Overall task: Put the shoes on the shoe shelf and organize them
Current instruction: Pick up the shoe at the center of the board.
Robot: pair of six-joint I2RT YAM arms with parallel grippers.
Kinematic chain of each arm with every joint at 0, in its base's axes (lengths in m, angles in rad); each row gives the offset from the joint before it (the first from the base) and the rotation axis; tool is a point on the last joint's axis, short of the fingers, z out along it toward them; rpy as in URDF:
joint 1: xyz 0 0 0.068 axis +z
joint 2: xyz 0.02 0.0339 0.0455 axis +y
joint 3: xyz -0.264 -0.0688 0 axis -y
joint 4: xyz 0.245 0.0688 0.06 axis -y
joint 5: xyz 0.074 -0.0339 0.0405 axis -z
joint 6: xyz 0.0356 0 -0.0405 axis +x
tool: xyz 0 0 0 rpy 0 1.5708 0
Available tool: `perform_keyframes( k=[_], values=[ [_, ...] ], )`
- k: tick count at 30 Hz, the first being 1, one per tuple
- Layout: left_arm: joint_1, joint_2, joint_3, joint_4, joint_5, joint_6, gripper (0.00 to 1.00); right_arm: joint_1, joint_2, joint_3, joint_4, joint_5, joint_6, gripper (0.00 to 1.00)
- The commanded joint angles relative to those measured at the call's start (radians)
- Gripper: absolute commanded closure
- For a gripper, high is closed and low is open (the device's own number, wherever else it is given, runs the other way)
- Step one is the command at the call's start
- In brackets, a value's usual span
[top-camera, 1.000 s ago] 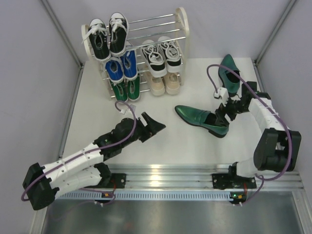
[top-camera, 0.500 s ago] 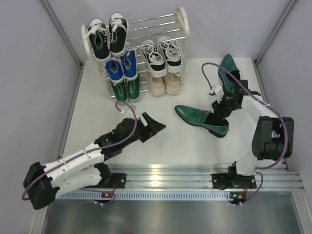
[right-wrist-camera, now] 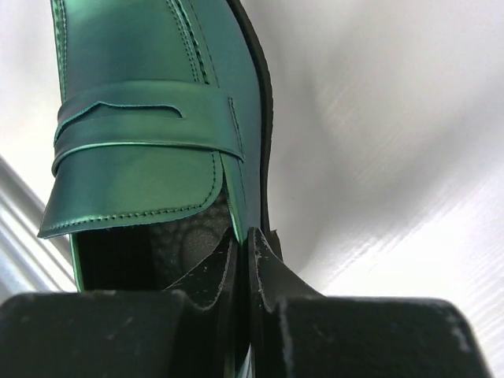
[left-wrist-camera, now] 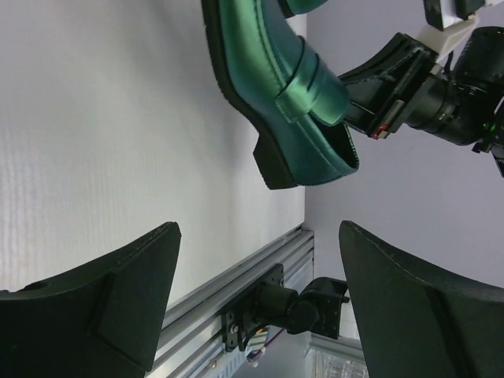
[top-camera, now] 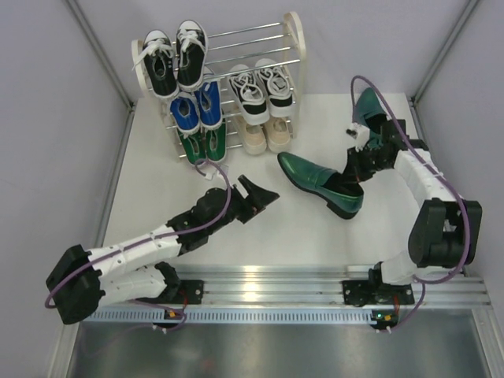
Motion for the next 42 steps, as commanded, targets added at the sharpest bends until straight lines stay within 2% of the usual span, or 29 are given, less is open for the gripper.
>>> perform_keyframes(
  k=[1, 7, 12, 16, 22, 27, 35, 38, 40, 42],
  values=[
    [-0.006, 0.057, 0.088, 0.144, -0.004, 0.016, 0.13, 0.008, -0.108, 0.138, -0.001, -0.187, 0.243, 1.00],
    [-0.041, 0.103, 0.178, 0.199, -0.086, 0.086, 0.12, 0.008, -0.151, 0.199, 0.014, -0.264, 0.396, 1.00],
    [-0.078, 0.139, 0.217, 0.343, -0.142, 0.177, 0.12, 0.083, -0.197, 0.187, 0.051, -0.308, 0.499, 1.00],
    [-0.080, 0.160, 0.263, 0.353, -0.152, 0.208, 0.11, 0.114, -0.231, 0.157, 0.111, -0.351, 0.582, 1.00],
    [-0.078, 0.113, 0.246, 0.348, -0.281, 0.237, 0.02, 0.141, -0.282, 0.134, 0.122, -0.368, 0.585, 1.00],
    [-0.078, 0.058, 0.261, 0.213, -0.385, 0.246, 0.02, 0.144, -0.318, 0.117, 0.120, -0.393, 0.570, 1.00],
    [-0.072, 0.064, 0.294, 0.196, -0.366, 0.223, 0.02, 0.193, -0.364, 0.066, 0.087, -0.383, 0.495, 1.00],
    [-0.067, 0.083, 0.307, 0.177, -0.353, 0.197, 0.05, 0.206, -0.374, 0.072, 0.079, -0.382, 0.467, 1.00],
    [-0.064, 0.093, 0.314, 0.155, -0.356, 0.176, 0.11, 0.212, -0.384, 0.075, 0.080, -0.374, 0.452, 1.00],
    [-0.058, 0.091, 0.317, 0.144, -0.353, 0.151, 0.24, 0.210, -0.389, 0.077, 0.077, -0.370, 0.439, 1.00]
  ],
)
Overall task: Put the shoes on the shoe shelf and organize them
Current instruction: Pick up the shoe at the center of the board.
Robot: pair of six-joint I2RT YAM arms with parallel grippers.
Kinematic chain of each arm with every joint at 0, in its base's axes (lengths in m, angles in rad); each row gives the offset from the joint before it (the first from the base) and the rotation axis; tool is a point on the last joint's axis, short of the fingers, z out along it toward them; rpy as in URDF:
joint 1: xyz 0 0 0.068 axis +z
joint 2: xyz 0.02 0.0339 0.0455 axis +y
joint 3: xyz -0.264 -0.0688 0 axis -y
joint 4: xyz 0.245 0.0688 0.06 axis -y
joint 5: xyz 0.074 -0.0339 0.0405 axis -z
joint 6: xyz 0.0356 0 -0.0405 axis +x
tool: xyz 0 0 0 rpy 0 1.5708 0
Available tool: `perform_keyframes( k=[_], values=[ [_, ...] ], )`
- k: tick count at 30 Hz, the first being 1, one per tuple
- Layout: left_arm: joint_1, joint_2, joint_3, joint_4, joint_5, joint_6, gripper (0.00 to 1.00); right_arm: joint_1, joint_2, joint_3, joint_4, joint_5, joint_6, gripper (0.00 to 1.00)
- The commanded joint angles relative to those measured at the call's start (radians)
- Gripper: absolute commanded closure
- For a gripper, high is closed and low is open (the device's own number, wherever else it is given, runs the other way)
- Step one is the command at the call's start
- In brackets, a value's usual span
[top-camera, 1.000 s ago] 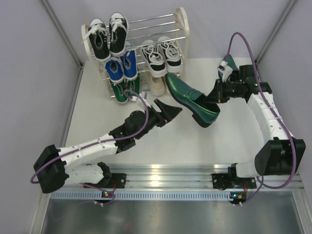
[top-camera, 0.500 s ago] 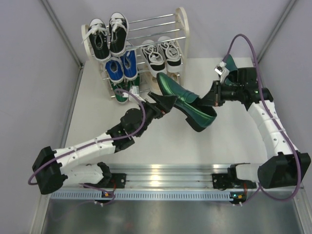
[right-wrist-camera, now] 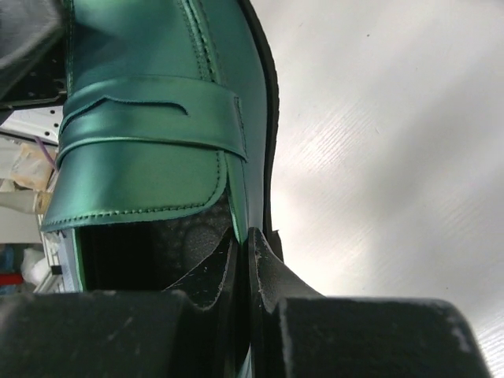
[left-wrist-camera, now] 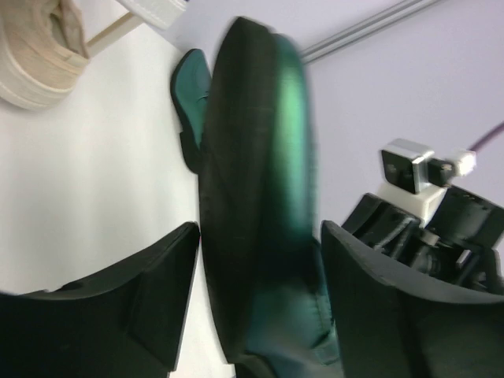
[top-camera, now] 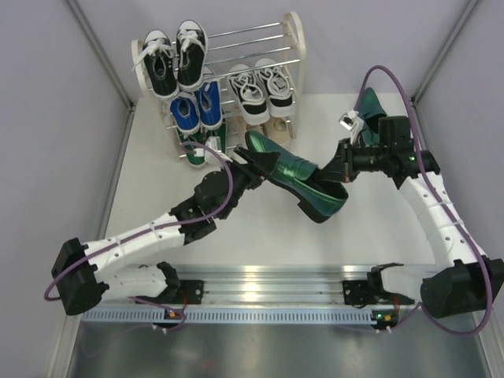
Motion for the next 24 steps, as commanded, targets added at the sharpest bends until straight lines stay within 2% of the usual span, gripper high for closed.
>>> perform_keyframes(
  k=[1, 3, 6, 7, 9, 11, 12, 13, 15, 16, 18, 19, 23, 24],
  values=[
    [0.017, 0.002, 0.050, -0.018, 0.006, -0.048, 0.35, 0.018, -0.057, 0.034, 0.039, -0.077, -0.031, 1.00],
    [0.022, 0.000, 0.065, -0.047, 0.016, -0.048, 0.49, 0.018, -0.058, 0.037, 0.038, -0.081, -0.036, 1.00],
    [0.037, -0.003, 0.082, -0.088, 0.032, -0.031, 0.76, 0.023, -0.063, 0.037, 0.033, -0.101, -0.071, 1.00],
    [0.041, -0.006, 0.085, -0.095, 0.032, -0.029, 0.91, 0.026, -0.064, 0.032, 0.029, -0.116, -0.078, 1.00],
    [0.048, -0.021, 0.079, -0.095, 0.032, -0.025, 1.00, 0.030, -0.072, 0.034, 0.001, -0.118, -0.124, 0.97],
    [0.061, -0.047, 0.054, -0.087, 0.039, -0.046, 1.00, 0.033, -0.083, 0.043, -0.036, -0.109, -0.181, 0.81],
    [0.069, -0.056, 0.042, -0.072, 0.055, -0.055, 1.00, 0.033, -0.084, 0.072, -0.098, -0.089, -0.259, 0.73],
    [0.084, -0.067, 0.015, -0.062, 0.061, -0.080, 1.00, 0.032, -0.086, 0.093, -0.132, -0.077, -0.304, 0.59],
    [0.106, -0.102, -0.013, -0.044, 0.073, -0.103, 1.00, 0.030, -0.086, 0.160, -0.221, -0.046, -0.418, 0.47],
    [0.112, -0.113, -0.022, -0.041, 0.078, -0.111, 1.00, 0.024, -0.086, 0.181, -0.244, -0.040, -0.451, 0.36],
    [0.127, -0.139, -0.039, -0.050, 0.079, -0.120, 1.00, 0.015, -0.101, 0.214, -0.266, -0.031, -0.514, 0.23],
    [0.130, -0.153, -0.050, -0.050, 0.081, -0.127, 1.00, 0.009, -0.119, 0.215, -0.271, -0.034, -0.531, 0.01],
    [0.158, -0.182, -0.073, -0.038, 0.092, -0.155, 1.00, 0.003, -0.167, 0.097, -0.241, -0.125, -0.586, 0.01],
    [0.167, -0.185, -0.075, -0.041, 0.093, -0.166, 1.00, 0.003, -0.166, 0.083, -0.266, -0.195, -0.615, 0.01]
  ],
)
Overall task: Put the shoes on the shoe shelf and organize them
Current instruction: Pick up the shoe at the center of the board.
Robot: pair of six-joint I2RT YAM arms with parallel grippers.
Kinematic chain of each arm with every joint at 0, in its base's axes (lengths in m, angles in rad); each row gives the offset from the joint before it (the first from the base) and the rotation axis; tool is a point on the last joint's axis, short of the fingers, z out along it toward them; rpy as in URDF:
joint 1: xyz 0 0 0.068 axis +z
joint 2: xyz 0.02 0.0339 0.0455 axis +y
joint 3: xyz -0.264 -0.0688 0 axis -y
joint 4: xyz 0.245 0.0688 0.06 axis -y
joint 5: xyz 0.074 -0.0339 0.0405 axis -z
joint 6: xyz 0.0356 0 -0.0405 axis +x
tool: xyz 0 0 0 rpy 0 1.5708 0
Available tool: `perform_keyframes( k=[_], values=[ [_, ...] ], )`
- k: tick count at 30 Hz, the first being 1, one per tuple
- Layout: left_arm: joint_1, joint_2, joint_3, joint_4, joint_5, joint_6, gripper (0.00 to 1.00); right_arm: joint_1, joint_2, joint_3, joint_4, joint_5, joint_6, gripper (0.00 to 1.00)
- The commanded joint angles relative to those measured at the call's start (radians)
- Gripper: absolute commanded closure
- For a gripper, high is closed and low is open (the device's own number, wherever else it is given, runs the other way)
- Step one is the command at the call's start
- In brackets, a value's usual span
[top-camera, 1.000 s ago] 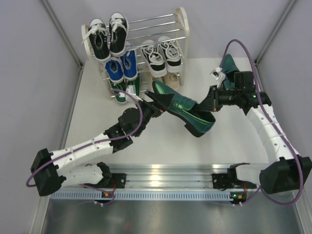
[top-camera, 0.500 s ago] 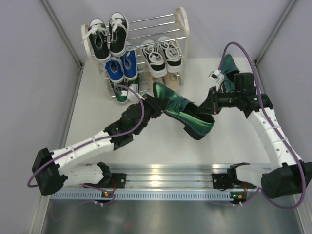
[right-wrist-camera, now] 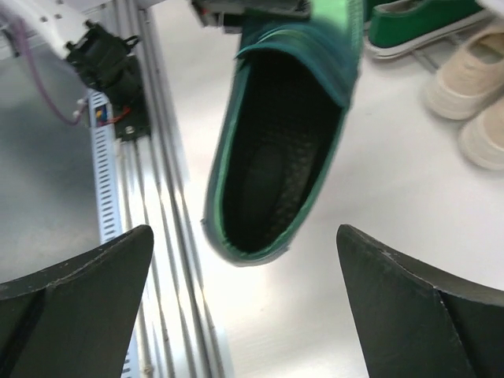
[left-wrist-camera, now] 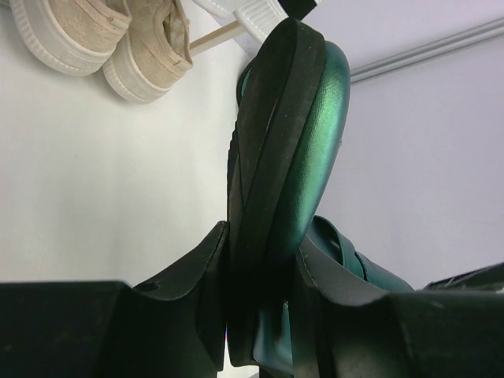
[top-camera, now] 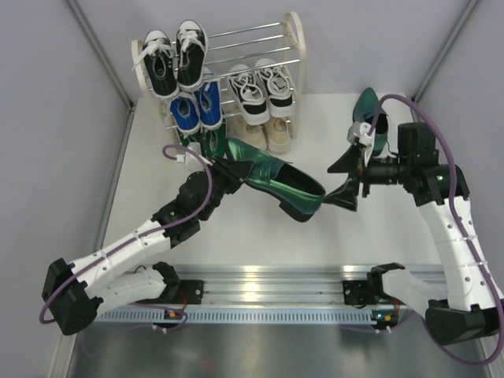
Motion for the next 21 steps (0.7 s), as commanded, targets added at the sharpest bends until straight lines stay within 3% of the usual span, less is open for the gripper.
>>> perform_keyframes(
  k=[1, 3, 7, 12, 17, 21],
  values=[
    [0.021, -0.059, 0.014, 0.163, 0.023, -0.101, 1.00, -0.006, -0.007, -0.065, -0.119, -0.166, -0.156, 0.01],
    [0.027, -0.061, 0.016, 0.169, 0.026, -0.107, 1.00, -0.004, -0.006, -0.086, -0.147, -0.206, -0.228, 0.01],
    [0.032, -0.054, 0.023, 0.180, 0.034, -0.114, 1.00, -0.006, -0.064, -0.134, -0.006, -0.142, -0.141, 0.01],
    [0.036, -0.048, 0.020, 0.223, 0.045, -0.146, 1.00, -0.004, -0.079, -0.163, 0.066, -0.191, -0.125, 0.01],
    [0.038, -0.036, 0.031, 0.245, 0.056, -0.166, 1.00, -0.003, -0.087, -0.166, 0.127, -0.046, -0.200, 0.01],
    [0.038, -0.028, 0.039, 0.254, 0.060, -0.173, 1.00, -0.003, -0.058, -0.125, 0.177, -0.039, -0.144, 0.01]
  ],
)
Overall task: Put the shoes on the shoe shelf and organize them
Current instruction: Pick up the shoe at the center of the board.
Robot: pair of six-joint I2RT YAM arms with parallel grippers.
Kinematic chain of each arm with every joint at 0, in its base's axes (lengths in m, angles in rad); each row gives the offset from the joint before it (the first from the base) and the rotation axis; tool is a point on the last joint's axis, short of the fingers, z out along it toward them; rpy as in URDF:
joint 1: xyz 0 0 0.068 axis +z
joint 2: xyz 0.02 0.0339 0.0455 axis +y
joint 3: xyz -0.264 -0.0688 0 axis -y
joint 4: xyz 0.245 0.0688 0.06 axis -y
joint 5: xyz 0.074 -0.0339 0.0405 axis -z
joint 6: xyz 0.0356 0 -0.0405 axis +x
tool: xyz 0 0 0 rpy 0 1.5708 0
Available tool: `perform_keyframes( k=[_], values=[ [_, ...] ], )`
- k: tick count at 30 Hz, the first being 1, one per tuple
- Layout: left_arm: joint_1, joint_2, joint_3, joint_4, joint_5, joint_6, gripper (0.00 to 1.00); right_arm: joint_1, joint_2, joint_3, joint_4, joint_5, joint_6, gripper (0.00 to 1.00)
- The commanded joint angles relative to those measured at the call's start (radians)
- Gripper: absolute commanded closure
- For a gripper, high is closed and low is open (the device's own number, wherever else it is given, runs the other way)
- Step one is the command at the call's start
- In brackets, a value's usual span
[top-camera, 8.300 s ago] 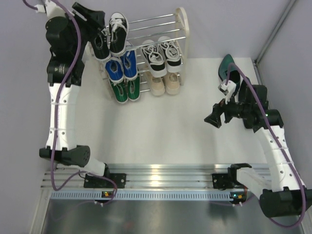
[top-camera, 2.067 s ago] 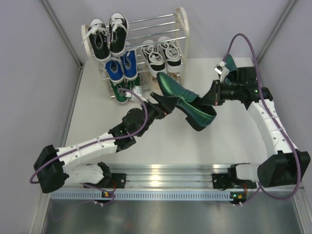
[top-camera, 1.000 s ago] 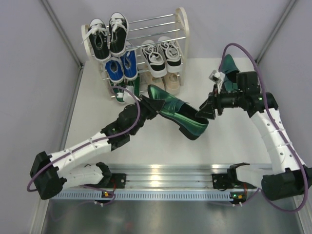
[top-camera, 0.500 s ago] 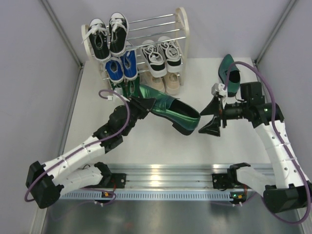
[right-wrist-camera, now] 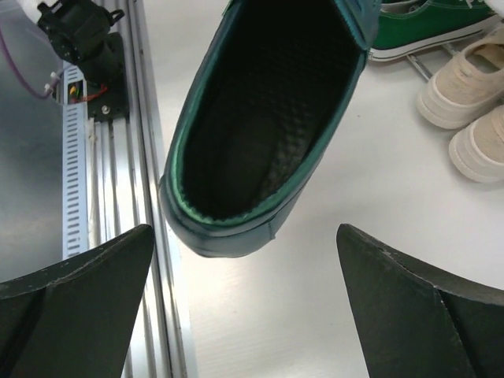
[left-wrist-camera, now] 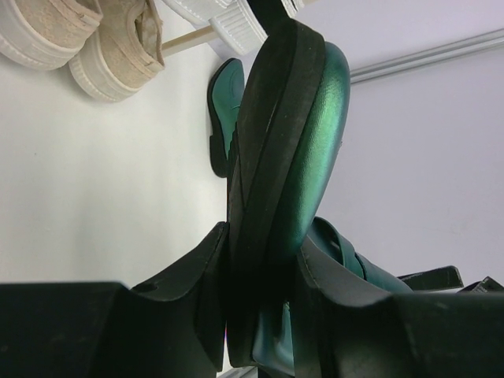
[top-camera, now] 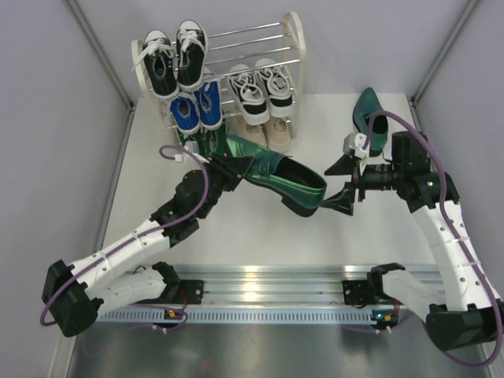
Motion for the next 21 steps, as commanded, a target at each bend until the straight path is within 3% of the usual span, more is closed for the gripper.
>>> perform_keyframes(
  k=[1, 10, 21],
  values=[
    [0.005, -0.012, 0.045, 0.217, 0.012, -0.090, 1.00, -0.003, 0.021, 0.056, 0.114, -0.003, 0.056, 0.01],
    [0.005, 0.007, 0.091, 0.231, -0.046, -0.097, 1.00, 0.082, -0.042, -0.032, 0.221, 0.097, 0.332, 0.01],
    [0.005, 0.088, 0.145, 0.283, -0.039, -0.134, 1.00, 0.137, -0.011, -0.019, 0.315, 0.178, 0.429, 0.01]
  ],
)
